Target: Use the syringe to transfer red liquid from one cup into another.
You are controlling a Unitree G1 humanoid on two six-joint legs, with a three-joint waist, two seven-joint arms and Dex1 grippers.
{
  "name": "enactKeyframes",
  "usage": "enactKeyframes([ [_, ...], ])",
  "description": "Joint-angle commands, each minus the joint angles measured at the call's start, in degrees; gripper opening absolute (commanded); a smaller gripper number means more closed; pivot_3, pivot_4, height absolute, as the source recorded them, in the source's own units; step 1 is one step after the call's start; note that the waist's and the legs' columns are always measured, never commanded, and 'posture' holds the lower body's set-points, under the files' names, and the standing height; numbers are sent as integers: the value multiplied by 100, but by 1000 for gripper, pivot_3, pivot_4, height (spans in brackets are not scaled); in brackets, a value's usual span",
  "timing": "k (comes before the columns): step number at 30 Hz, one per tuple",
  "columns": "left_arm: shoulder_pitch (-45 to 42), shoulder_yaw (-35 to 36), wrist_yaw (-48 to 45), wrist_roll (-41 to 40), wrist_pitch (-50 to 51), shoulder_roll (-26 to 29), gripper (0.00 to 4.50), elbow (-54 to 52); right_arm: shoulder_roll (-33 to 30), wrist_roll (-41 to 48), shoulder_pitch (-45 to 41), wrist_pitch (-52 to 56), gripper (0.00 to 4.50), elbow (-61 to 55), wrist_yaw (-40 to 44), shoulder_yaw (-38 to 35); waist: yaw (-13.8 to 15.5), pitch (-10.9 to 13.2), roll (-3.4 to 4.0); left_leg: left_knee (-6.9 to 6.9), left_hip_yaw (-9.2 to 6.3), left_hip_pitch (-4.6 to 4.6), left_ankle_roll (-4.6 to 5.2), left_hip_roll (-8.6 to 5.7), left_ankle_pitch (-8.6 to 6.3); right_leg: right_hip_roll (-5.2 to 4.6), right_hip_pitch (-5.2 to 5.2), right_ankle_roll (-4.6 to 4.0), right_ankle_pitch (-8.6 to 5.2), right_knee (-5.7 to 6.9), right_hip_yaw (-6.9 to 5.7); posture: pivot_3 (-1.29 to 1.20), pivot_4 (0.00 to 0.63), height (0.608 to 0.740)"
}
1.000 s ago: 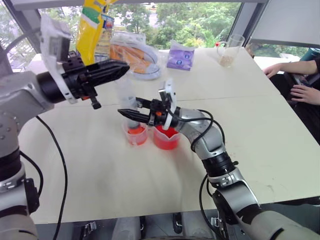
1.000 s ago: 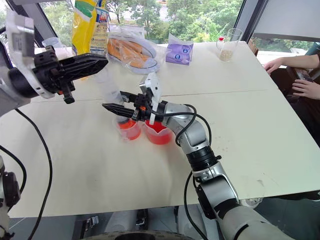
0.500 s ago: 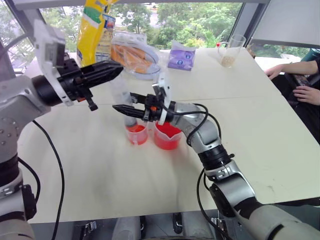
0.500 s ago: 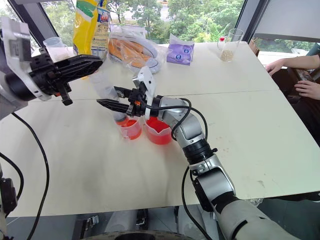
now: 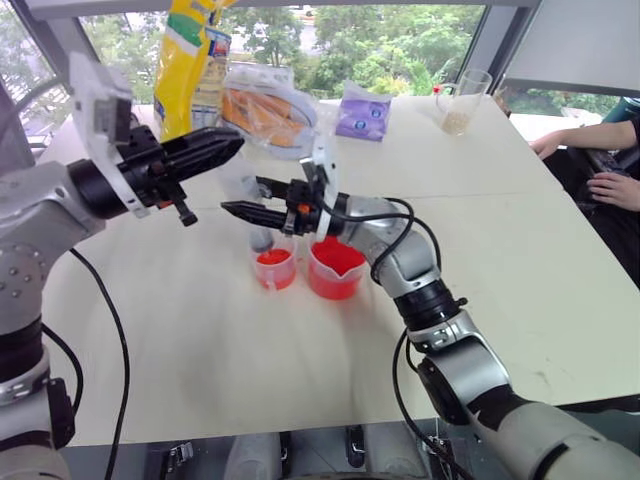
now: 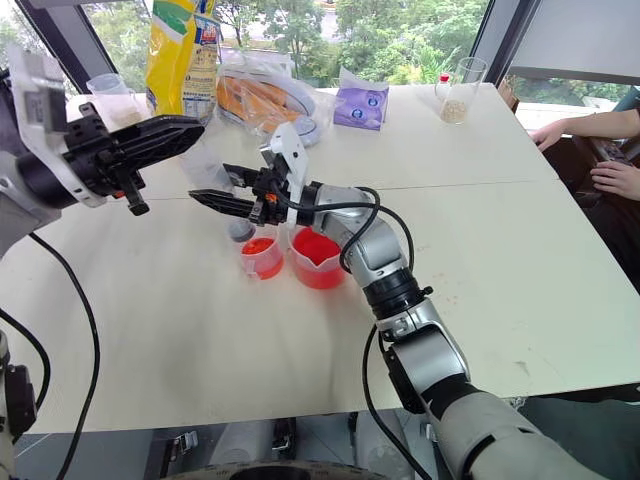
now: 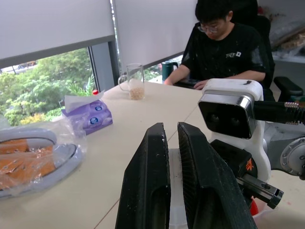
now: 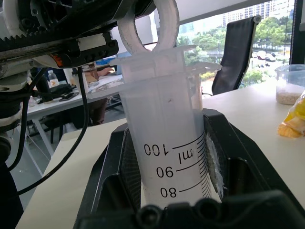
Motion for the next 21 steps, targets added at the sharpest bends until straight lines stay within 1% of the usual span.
enactKeyframes([
  [1, 166, -326, -231, 33, 178, 35, 31, -124, -108, 207, -318, -353, 1451, -203, -259, -754, 0, 0, 0, 0, 0, 0, 0, 0, 0, 0, 0, 0, 0, 0, 0, 0, 150, 740],
  [5, -77, -250, -133, -59, 243, 7, 31, 38, -115, 166, -121, -304, 1451, -265, -200, -623, 3, 0, 0, 0, 0, 0, 0, -1, 0, 0, 0, 0, 0, 0, 0, 0, 150, 740],
  [9, -199, -146, -85, -114, 320, 16, 1656, 161, -103, 130, 101, -249, 1451, -381, -158, -492, 19, 3, -1, 0, 0, -1, 0, -1, 0, -2, 0, 0, 0, 0, 0, 0, 150, 740],
  [10, -198, -106, -90, -124, 337, 23, 2113, 175, -93, 119, 147, -234, 1451, -406, -150, -476, 17, 3, -4, 0, 0, -1, 0, 0, 0, -2, 0, 0, 0, 0, 0, 0, 150, 740],
  [11, -196, -80, -94, -126, 351, 26, 2704, 180, -86, 109, 179, -221, 1451, -427, -144, -470, 9, 3, -3, 0, 0, -2, 0, 0, 0, -2, 0, 1, 0, -1, -1, 0, 150, 740],
  [14, -147, 185, -106, -112, 334, 102, 4123, 304, -56, 75, 256, -166, 1451, -465, -141, -458, -24, 4, -2, -2, 2, -1, 0, -1, 0, 0, -4, 0, 0, 0, 0, 0, 150, 740],
  [15, -138, 305, -88, -156, 357, 130, 4436, 345, -54, 72, 278, -148, 1451, -485, -138, -456, -27, 4, -2, -4, 3, -1, 0, -1, 0, 2, -6, 0, 0, 1, 0, 0, 150, 740],
  [17, -45, 577, -159, -277, 424, 250, 4436, 381, -55, 68, 303, -124, 1451, -512, -136, -453, -34, 4, -2, -8, 3, -2, -4, 0, 2, 5, -12, 0, 0, 3, 0, 0, 150, 740],
  [21, 415, 988, -394, -297, 474, 557, 4436, 309, -71, 93, 337, -37, 1451, -612, -143, -462, -32, 5, 0, -10, 3, -3, -6, 4, 3, 3, -14, -1, 0, 3, 1, 0, 150, 740],
])
